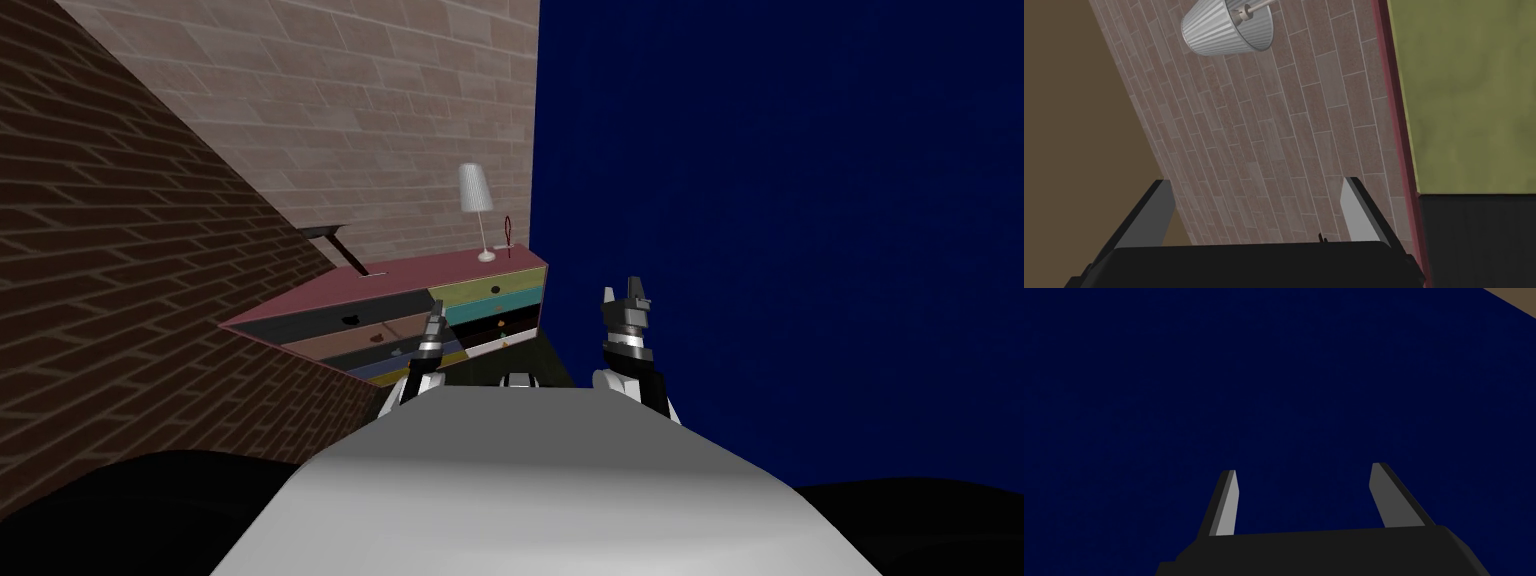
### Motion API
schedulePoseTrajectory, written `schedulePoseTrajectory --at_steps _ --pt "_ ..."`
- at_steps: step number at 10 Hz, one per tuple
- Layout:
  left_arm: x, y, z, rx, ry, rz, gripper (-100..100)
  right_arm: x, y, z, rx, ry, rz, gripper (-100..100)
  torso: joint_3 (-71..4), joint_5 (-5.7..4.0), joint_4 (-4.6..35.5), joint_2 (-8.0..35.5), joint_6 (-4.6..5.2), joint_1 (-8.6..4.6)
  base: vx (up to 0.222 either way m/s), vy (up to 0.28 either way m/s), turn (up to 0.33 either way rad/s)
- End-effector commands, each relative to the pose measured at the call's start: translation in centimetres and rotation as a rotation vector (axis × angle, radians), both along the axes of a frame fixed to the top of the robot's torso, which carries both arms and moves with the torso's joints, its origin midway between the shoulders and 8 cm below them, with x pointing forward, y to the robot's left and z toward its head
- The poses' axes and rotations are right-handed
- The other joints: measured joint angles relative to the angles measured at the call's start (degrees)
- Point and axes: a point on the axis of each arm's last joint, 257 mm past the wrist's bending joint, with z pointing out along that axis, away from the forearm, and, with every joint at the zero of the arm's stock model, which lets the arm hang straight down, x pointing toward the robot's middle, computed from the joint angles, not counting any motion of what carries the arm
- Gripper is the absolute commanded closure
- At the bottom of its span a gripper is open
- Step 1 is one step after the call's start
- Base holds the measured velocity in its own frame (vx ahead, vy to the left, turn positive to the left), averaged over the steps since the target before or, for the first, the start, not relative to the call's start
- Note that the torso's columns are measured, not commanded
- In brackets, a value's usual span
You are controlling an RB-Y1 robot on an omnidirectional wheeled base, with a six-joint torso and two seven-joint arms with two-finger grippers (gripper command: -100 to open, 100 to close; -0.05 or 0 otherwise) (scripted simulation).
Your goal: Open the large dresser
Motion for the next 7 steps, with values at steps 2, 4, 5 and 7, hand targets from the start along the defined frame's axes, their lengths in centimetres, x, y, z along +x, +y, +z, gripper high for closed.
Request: schedulePoseTrajectory --at_steps 2,4,5,7 --pt "0.2 0.5 -2.7 -0.002 0.036 0.006 -100 0.0 0.0 0.0 0.0 0.0 0.0 0 0.0 -0.02 0.0 0.0 0.0 -0.09 0.113 -0.067 -0.011" --pt "0.3 0.8 -4.2 -0.003 0.058 0.009 -100 0.0 0.0 0.0 0.0 0.0 0.0 0 0.0 -0.03 0.0 0.1 0.0 -0.07 0.113 -0.063 -0.01" --pt "0.3 0.9 -5.0 -0.004 0.069 0.011 -100 0.0 0.0 0.0 0.0 0.0 0.0 0 0.0 -0.01 0.0 0.0 0.0 -0.04 0.132 -0.063 -0.014" --pt "0.3 1.2 -6.8 -0.009 0.093 0.016 -100 0.0 0.0 0.0 0.0 0.0 0.0 0 0.0 -0.01 0.0 0.0 0.0 -0.05 0.13 -0.072 -0.013"
